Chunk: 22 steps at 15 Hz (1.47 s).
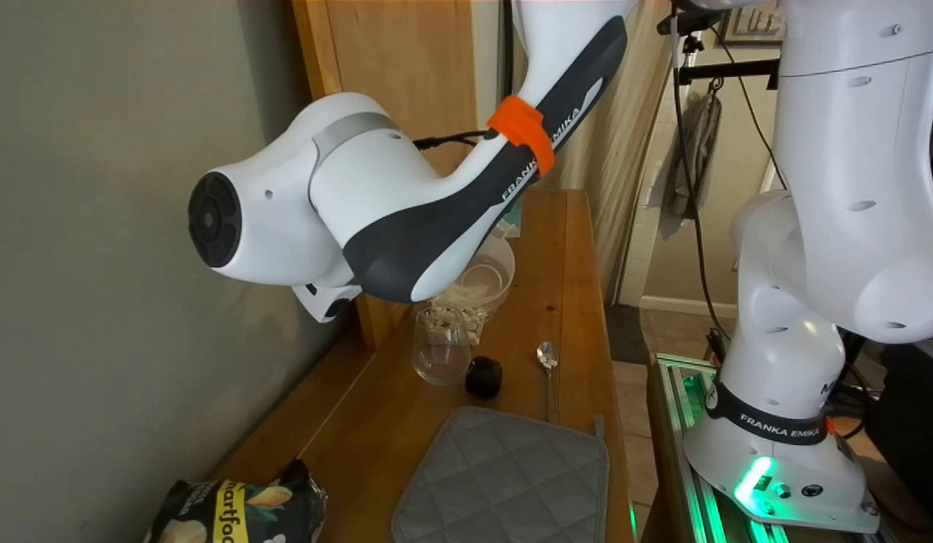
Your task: Pour the contents of the plastic jar into the glass jar
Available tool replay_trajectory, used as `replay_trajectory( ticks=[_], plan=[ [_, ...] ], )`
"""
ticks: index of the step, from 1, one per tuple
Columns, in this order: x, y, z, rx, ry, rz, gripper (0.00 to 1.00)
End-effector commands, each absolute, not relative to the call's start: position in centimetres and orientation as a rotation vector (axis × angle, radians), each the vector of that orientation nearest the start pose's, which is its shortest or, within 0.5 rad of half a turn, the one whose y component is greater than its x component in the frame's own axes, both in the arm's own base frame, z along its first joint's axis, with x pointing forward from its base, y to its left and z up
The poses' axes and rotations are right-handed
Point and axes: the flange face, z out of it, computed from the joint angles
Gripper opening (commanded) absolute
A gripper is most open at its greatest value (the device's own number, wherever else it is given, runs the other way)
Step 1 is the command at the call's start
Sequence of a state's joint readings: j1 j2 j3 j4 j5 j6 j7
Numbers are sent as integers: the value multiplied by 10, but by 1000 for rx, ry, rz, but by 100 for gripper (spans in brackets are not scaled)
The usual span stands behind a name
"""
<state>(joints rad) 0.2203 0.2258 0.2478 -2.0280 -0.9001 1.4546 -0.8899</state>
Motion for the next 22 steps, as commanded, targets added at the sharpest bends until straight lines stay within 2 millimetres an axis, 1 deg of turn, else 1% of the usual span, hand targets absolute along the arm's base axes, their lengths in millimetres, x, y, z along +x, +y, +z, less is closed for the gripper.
replay_trajectory(
  ticks=[1,5,8,10,14,19,22],
  plan=[
    [499,142,342,1528,1650,-1105,1],
    [498,142,344,1509,1647,-1115,1],
    [492,154,348,1446,1632,-1139,1],
    [488,160,347,1417,1630,-1159,1],
    [480,166,347,1345,1598,-1208,1],
    [477,170,346,1267,1555,-1242,1],
    [476,171,341,1220,1545,-1257,1]
  ],
)
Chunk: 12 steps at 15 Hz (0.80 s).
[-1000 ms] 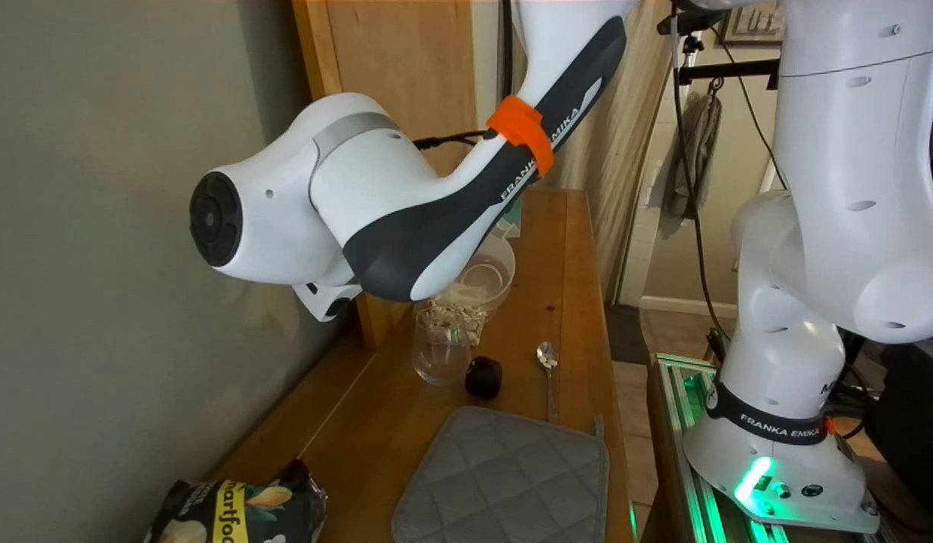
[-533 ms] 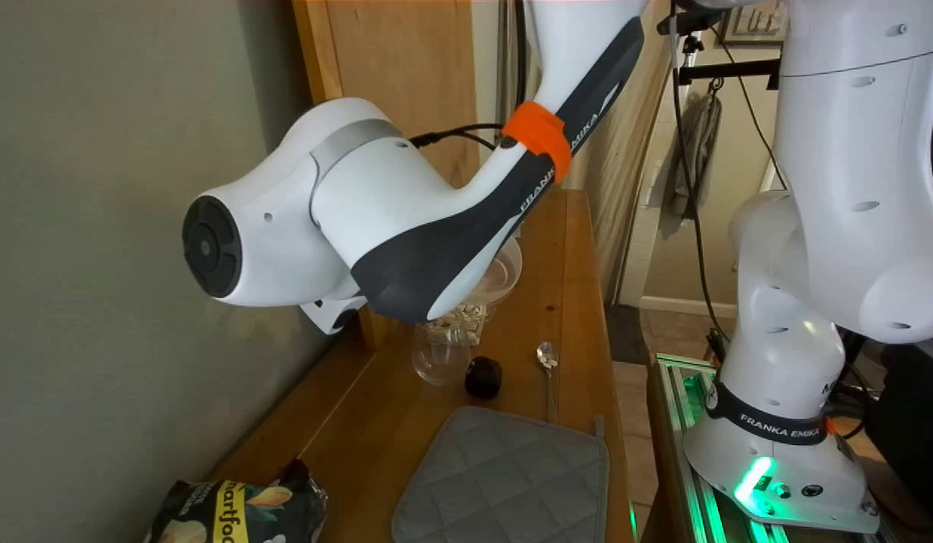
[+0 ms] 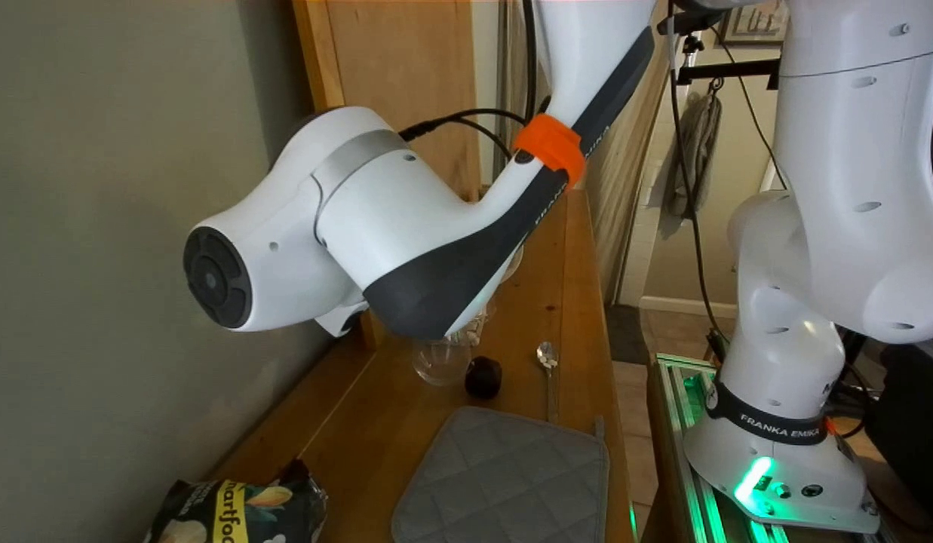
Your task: Pour the contents of the plastic jar into the glass jar
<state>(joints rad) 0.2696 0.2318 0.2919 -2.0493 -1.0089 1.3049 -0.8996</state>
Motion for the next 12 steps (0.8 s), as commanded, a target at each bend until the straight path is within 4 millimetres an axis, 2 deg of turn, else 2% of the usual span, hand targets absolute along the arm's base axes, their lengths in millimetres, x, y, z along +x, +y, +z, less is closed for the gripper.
replay_trajectory(
  ticks=[1,12],
  plan=[
    [475,170,338,1208,1544,-1262,1],
    [473,167,330,1127,1521,-1272,1]
  ],
)
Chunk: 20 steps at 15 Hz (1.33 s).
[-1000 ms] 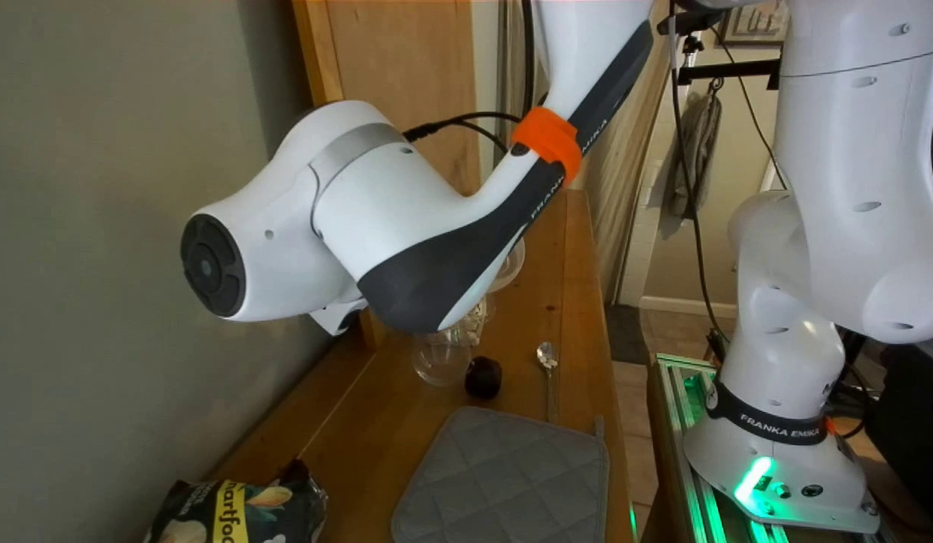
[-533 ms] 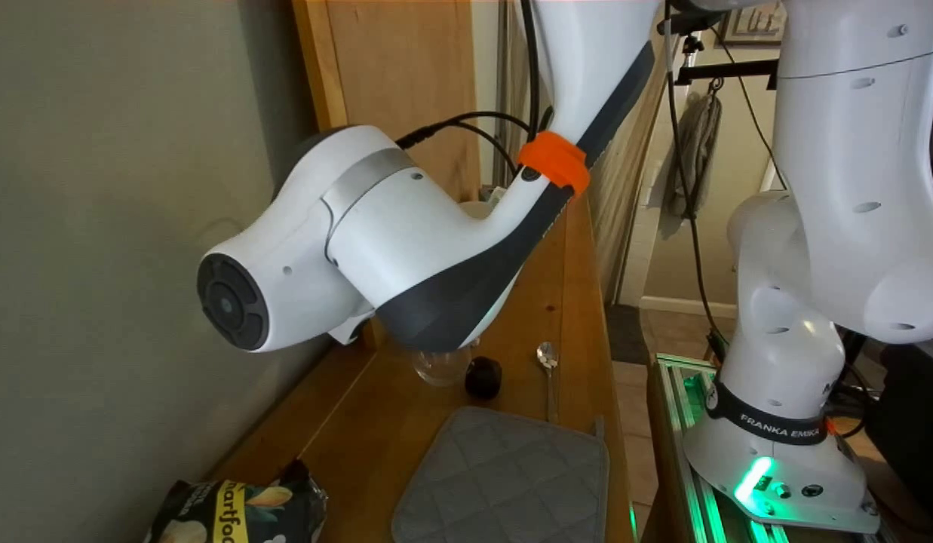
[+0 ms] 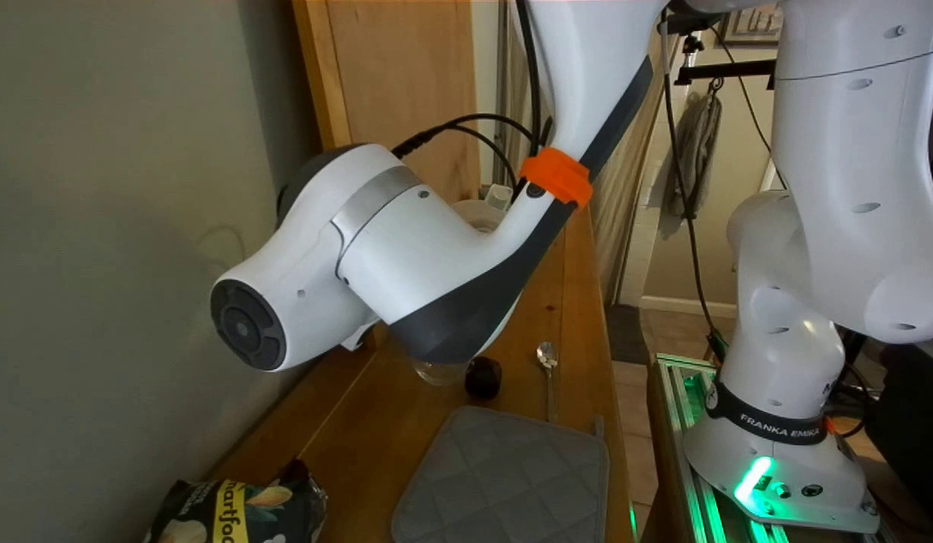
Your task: Pour the contents of the plastic jar into the glass jar
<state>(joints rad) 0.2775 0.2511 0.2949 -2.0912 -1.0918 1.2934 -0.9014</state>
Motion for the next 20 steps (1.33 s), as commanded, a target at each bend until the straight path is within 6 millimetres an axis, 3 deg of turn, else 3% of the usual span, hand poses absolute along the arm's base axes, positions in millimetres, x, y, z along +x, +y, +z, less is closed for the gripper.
replay_trajectory(
  ticks=[1,7,12,20],
  plan=[
    [473,167,330,1127,1524,-1272,1],
    [473,168,330,1123,1529,-1268,1],
    [486,179,315,1110,1541,-1261,1],
    [495,178,306,1115,1545,-1266,1]
  ],
)
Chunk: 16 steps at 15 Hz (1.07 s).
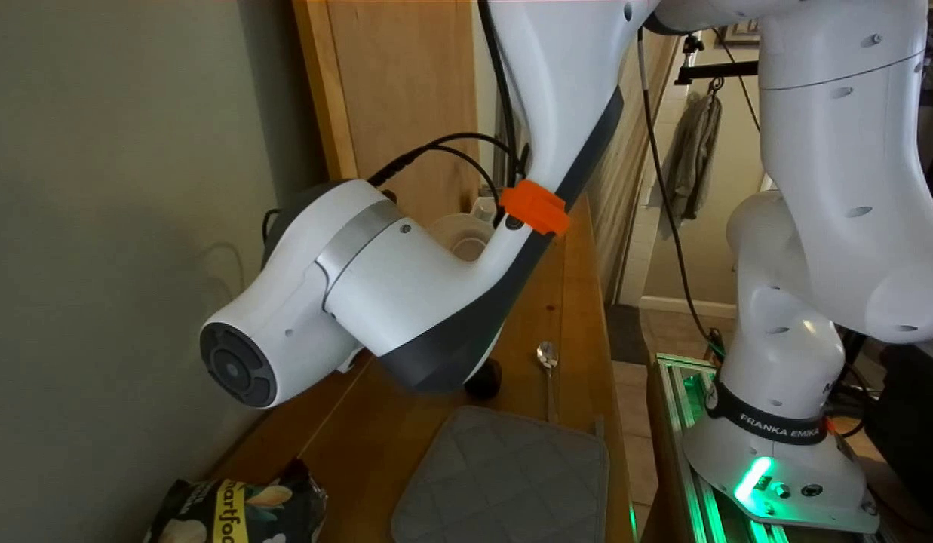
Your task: Pour the contents of the plastic jar into the glass jar
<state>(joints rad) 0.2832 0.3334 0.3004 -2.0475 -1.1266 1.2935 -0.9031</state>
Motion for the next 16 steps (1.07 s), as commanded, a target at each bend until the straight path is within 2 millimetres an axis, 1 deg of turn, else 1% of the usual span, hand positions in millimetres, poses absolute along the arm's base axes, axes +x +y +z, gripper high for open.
replay_trajectory(
  ticks=[1,6,16],
  plan=[
    [495,178,305,1115,1547,-1265,1],
    [497,179,306,1110,1546,-1266,1],
    [503,181,298,1070,1537,-1267,1]
  ],
)
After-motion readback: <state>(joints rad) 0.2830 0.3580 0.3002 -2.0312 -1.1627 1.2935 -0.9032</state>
